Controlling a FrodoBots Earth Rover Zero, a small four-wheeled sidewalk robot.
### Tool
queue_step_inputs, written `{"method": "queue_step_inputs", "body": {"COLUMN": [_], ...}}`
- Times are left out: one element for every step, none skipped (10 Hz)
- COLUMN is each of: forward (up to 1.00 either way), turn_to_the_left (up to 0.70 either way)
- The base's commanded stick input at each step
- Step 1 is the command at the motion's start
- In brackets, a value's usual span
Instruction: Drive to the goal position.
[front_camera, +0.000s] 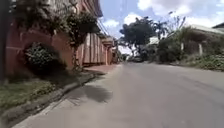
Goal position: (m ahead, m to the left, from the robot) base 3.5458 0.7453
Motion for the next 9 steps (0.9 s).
{"method": "queue_step_inputs", "body": {"forward": [1.00,1.00,1.00,1.00,1.00,1.00,1.00,1.00,1.00], "turn_to_the_left": [0.00,-0.15,-0.29,-0.37,-0.40,-0.40,-0.40,-0.40,-0.34]}}
